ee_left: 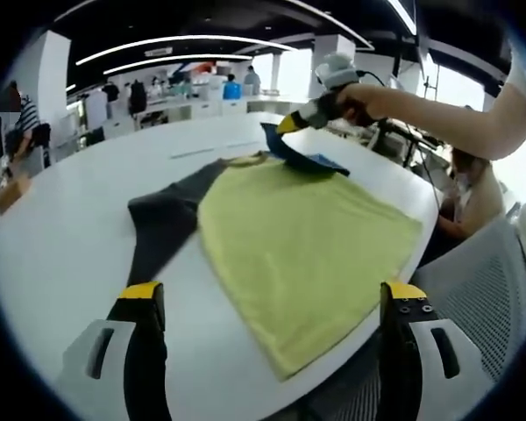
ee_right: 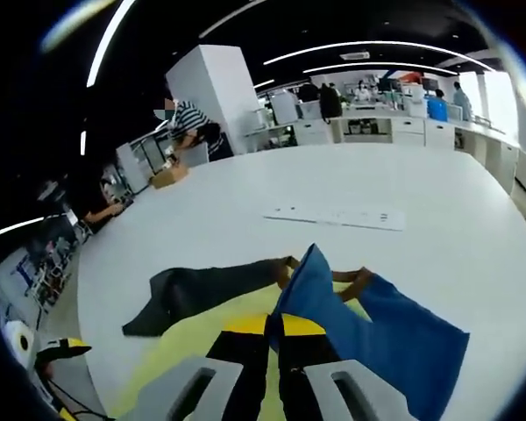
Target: Fold the garment on the visible template until the final outline fits inside the template.
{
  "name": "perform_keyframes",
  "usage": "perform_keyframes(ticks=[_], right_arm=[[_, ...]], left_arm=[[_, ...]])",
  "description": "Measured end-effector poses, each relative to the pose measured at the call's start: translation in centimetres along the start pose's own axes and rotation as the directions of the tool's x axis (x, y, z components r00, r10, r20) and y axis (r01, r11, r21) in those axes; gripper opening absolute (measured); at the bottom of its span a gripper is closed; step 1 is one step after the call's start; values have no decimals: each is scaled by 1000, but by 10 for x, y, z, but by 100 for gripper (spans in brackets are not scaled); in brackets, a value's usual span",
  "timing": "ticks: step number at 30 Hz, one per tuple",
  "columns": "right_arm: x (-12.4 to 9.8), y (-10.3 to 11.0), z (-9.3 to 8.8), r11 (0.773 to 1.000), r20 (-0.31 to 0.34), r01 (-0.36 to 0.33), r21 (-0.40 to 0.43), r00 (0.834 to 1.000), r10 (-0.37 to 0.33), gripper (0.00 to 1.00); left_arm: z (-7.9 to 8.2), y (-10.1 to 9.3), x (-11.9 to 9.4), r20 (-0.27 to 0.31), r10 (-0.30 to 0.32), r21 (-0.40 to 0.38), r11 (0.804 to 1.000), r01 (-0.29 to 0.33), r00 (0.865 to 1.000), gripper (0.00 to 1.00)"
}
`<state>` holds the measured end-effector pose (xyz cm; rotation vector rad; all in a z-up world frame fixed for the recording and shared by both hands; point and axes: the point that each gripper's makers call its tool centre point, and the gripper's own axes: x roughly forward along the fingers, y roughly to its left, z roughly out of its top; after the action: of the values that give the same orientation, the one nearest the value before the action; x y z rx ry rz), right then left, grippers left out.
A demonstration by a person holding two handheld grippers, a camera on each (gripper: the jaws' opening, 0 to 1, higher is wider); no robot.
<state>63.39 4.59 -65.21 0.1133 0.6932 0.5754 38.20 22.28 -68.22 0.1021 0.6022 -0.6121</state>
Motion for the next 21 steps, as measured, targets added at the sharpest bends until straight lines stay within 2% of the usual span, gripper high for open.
perform_keyframes(ticks=[14, 21], right_arm=[[16, 35, 4, 996, -12, -78, -33, 997, 77, 0], [23, 57, 2, 990, -27, -115, -85, 993, 113, 0]], left_arm=[[-3, 2, -1, 0, 9, -11, 1000, -9, 1000, 99], [-3, 5, -2, 5, 16, -15, 1000, -16, 1000, 99]])
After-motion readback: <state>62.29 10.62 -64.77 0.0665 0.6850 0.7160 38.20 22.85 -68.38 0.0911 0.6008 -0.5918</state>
